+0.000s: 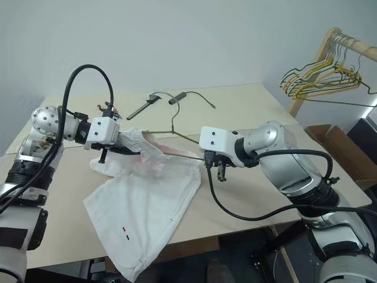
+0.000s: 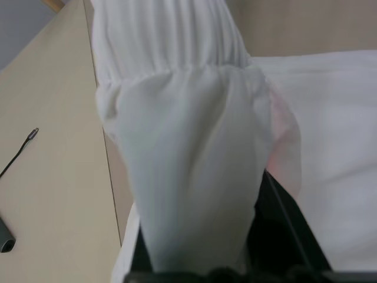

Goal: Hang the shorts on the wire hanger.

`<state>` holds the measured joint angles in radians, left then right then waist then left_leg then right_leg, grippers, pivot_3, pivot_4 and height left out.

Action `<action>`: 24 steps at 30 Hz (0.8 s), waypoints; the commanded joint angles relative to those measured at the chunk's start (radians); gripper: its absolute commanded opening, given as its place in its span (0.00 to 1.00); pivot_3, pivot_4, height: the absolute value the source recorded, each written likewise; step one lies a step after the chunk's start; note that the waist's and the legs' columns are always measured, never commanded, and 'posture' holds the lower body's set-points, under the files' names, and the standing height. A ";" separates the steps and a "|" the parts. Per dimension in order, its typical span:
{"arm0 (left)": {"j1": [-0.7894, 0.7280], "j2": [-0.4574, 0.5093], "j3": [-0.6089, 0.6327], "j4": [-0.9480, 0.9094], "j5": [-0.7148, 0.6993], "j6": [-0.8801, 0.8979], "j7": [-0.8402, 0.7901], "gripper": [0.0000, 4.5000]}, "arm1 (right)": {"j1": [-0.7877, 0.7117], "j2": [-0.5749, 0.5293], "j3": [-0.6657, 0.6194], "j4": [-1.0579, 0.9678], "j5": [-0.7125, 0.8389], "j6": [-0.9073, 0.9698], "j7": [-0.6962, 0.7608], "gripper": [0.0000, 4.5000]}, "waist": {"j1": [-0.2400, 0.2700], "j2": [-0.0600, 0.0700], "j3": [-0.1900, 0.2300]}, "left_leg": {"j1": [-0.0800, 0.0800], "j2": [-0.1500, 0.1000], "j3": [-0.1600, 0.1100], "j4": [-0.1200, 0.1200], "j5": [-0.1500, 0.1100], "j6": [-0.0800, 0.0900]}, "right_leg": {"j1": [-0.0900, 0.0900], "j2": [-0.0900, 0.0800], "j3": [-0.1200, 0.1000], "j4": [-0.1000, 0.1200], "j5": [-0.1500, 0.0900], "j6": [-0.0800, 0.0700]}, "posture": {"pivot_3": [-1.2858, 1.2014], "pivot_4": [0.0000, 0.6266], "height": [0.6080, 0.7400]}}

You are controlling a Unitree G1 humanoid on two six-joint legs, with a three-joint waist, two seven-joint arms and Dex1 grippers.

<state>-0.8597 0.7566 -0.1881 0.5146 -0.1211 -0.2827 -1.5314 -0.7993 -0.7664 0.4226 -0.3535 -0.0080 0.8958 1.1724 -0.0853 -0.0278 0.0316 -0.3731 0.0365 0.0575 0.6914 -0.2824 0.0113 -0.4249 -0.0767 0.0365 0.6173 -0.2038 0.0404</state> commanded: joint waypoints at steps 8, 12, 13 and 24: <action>0.055 0.003 0.108 -0.067 -0.070 0.107 0.092 0.00 | 0.135 -0.001 -0.265 0.047 0.042 -0.094 -0.203 0.41 | -0.010 0.000 0.000 | 0.000 0.000 0.000 0.003 0.000 0.001 | 0.000 -0.001 0.001 0.004 -0.001 0.001 | 0.48 0.00 1.00; 0.114 0.023 0.145 -0.124 -0.087 0.162 0.128 0.00 | 0.283 0.025 -0.488 0.144 0.078 -0.149 -0.332 0.71 | -0.006 -0.001 0.000 | 0.000 -0.001 0.000 0.003 -0.001 0.001 | 0.001 -0.001 0.001 0.004 -0.001 0.002 | 0.49 0.00 1.00; 0.125 0.026 0.152 -0.139 -0.093 0.176 0.134 0.00 | 0.329 0.030 -0.515 0.158 0.081 -0.178 -0.351 0.79 | -0.003 -0.001 0.000 | 0.000 -0.001 0.000 0.003 -0.001 0.001 | 0.001 -0.001 0.001 0.004 -0.001 0.002 | 0.49 0.00 1.00; 0.164 0.035 0.167 -0.227 -0.107 0.263 0.174 0.00 | 0.393 0.488 -0.359 0.310 0.222 -0.201 -0.450 0.86 | -0.024 -0.001 0.000 | 0.006 0.000 0.001 0.003 -0.001 0.001 | 0.002 0.001 0.007 0.009 -0.001 0.002 | 0.50 0.00 1.00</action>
<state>-0.6849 0.7846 -0.0515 0.3213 -0.2024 -0.0350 -1.3756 -0.3465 -0.3138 0.0408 -0.0751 0.1881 0.6879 0.7553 -0.1098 -0.0285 0.0313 -0.3668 0.0364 0.0583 0.6948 -0.2829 0.0122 -0.4224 -0.0755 0.0434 0.6273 -0.2049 0.0420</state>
